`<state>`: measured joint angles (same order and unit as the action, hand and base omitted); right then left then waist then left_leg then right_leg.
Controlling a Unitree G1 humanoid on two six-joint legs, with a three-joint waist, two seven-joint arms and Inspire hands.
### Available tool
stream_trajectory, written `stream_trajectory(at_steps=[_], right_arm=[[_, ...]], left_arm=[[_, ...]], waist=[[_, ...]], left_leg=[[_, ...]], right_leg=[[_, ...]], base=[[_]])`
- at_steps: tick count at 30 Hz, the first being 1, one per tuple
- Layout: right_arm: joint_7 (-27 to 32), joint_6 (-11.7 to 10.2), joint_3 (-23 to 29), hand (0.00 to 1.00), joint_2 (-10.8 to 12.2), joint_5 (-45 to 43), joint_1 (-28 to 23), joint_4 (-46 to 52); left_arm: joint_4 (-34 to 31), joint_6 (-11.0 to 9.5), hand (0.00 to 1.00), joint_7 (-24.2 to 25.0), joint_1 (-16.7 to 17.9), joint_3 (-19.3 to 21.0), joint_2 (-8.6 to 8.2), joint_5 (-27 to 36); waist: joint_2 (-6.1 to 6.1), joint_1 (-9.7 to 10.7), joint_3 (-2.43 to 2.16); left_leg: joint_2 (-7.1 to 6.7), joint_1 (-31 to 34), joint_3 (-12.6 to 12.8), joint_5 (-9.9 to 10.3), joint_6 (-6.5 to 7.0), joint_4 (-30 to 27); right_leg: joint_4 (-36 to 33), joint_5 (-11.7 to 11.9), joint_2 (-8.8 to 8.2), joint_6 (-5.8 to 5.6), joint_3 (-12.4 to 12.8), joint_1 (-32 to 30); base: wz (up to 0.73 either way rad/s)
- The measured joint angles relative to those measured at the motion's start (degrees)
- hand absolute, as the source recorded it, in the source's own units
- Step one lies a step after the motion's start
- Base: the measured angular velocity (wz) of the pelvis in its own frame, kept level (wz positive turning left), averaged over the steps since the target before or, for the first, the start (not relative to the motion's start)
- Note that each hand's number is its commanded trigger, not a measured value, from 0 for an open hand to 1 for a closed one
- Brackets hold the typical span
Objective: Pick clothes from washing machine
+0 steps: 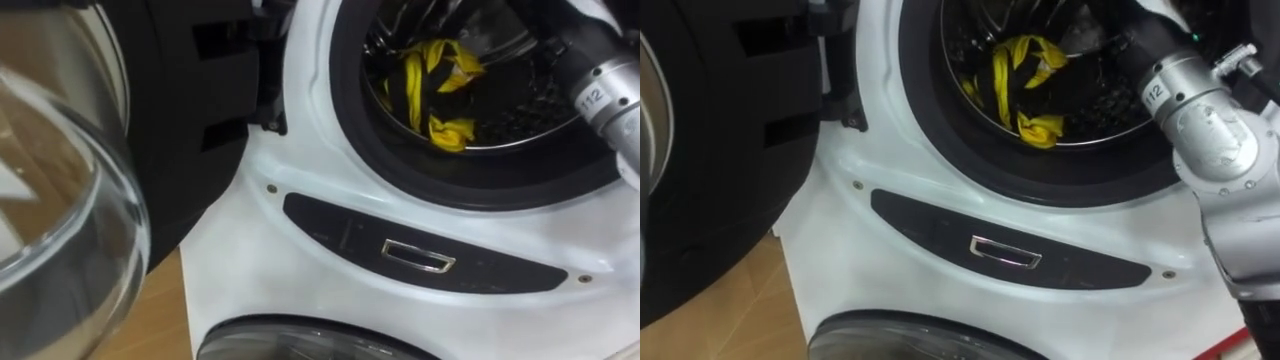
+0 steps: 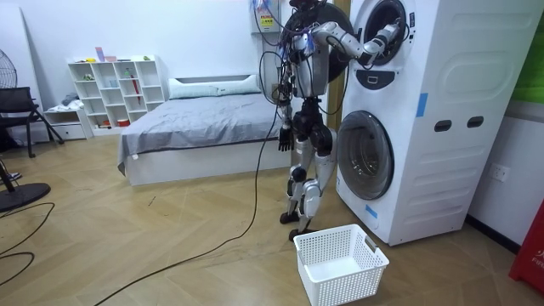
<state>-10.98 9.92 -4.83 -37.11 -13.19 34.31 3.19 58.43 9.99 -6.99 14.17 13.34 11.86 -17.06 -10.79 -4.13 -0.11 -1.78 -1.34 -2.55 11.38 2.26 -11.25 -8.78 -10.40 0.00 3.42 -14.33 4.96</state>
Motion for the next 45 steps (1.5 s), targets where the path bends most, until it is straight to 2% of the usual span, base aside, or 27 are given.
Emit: stream_trajectory(at_steps=[5,8,14,17,20,26,27,28,29,30,36,40,45], right_arm=[[-3.82,0.17,0.15,0.0,-0.4,-0.93,-0.07,-1.3],[-5.69,0.2,0.15,0.0,-0.47,-0.98,-0.06,-2.52],[-10.52,1.63,-0.26,0.0,-0.88,-1.38,-0.05,-5.15],[-13.73,2.19,-0.31,0.0,-0.93,-2.96,-0.05,-5.72],[-16.6,2.63,-0.84,0.0,-1.06,-3.83,-0.06,-7.18],[-22.31,3.47,-1.68,0.0,-1.14,-7.22,-0.05,-8.42],[-23.0,3.93,-2.2,0.17,-1.5,-7.62,-0.05,-8.84],[-23.44,3.99,-2.37,0.51,-1.59,-7.8,-0.05,-9.2],[-23.59,4.0,-2.4,0.65,-1.59,-7.83,-0.05,-9.29],[-23.63,4.12,-2.4,1.0,-1.59,-7.88,-0.04,-9.37],[-22.56,5.53,-2.77,1.0,-1.59,-9.58,0.54,-9.49],[-21.29,6.67,-1.58,1.0,-1.64,-9.68,1.06,-9.23],[-20.95,6.49,-0.97,1.0,-1.75,-9.71,1.33,-9.0]], left_arm=[[-0.31,0.6,0.0,0.23,-0.02,0.06,0.09,-0.13],[-0.81,0.88,0.0,0.34,-0.02,0.02,0.3,-0.05],[-0.21,1.13,0.0,0.25,-0.65,-1.25,0.47,0.04],[0.22,1.59,0.0,0.31,-0.85,-2.36,0.49,0.04],[0.21,2.14,0.0,0.49,-1.08,-2.71,0.57,0.13],[0.44,2.19,0.0,1.61,-2.11,-3.23,1.69,0.06],[0.81,2.18,0.0,1.69,-2.62,-4.44,2.33,0.08],[1.22,2.18,0.0,1.69,-3.0,-5.47,2.92,0.08],[1.26,2.21,0.0,1.69,-3.12,-5.85,3.12,0.08],[1.25,2.21,0.0,1.68,-3.4,-6.6,3.39,0.09],[1.22,2.18,0.0,1.65,-4.73,-6.95,4.01,0.11],[1.27,2.22,0.0,1.65,-4.79,-7.99,4.51,0.11],[1.28,2.19,0.0,2.35,-4.78,-8.08,4.54,0.41]], waist=[[-0.05,0.69,-0.07],[-0.35,0.53,-0.29],[-0.43,-1.08,-0.33],[-0.49,-1.36,-0.22],[-0.55,-2.49,-0.07],[-0.79,-3.1,0.19],[-0.88,-3.56,0.3],[-0.98,-3.87,0.36],[-1.01,-3.89,0.38],[-1.05,-4.03,0.4],[-1.8,-4.46,0.82],[-2.03,-5.62,0.82],[-2.1,-5.79,0.77]], left_leg=[[-0.09,-0.45,-0.15,0.02,0.05,-0.01],[-0.07,-0.75,-0.15,0.01,0.05,0.01],[-0.09,-1.65,-0.38,0.01,0.06,0.35],[-0.09,-2.02,-0.57,0.01,0.06,0.67],[-0.09,-2.06,-0.67,0.0,0.06,0.69],[-0.14,-2.06,-0.63,-0.02,0.03,0.58],[-0.14,-2.18,-0.64,-0.02,0.02,0.63],[-0.13,-2.42,-0.64,-0.02,0.01,0.69],[-0.13,-2.49,-0.65,-0.02,0.01,0.68],[-0.16,-2.47,-0.69,-0.02,0.02,0.64],[-0.14,-2.37,-0.7,-0.04,-0.03,0.6],[-0.07,-2.31,-0.79,-0.04,-0.02,0.85],[-0.03,-2.28,-0.81,-0.03,-0.02,0.97]], right_leg=[[0.0,0.1,-0.05,-0.16,0.08,0.61],[0.02,0.1,-0.05,-0.16,0.07,0.66],[0.06,0.11,-0.06,-0.17,0.07,1.62],[0.01,0.11,-0.06,-0.17,0.02,1.95],[0.04,0.11,0.01,-0.17,0.05,2.03],[0.02,0.11,-0.03,-0.17,-0.03,2.06],[0.03,0.11,0.0,-0.17,-0.04,2.08],[0.03,0.11,0.02,-0.17,-0.05,2.27],[0.03,0.11,0.03,-0.17,-0.08,2.31],[0.03,0.11,0.02,-0.17,-0.14,2.37],[0.04,0.11,0.07,-0.17,-0.11,2.25],[0.05,0.11,0.16,-0.17,0.1,1.9],[0.07,0.11,0.25,-0.17,0.5,1.47]], base=[[0.04],[0.0],[-0.01],[0.0],[0.0],[-0.01],[-0.05],[-0.03],[0.0],[0.0],[0.0],[0.01],[-0.02]])
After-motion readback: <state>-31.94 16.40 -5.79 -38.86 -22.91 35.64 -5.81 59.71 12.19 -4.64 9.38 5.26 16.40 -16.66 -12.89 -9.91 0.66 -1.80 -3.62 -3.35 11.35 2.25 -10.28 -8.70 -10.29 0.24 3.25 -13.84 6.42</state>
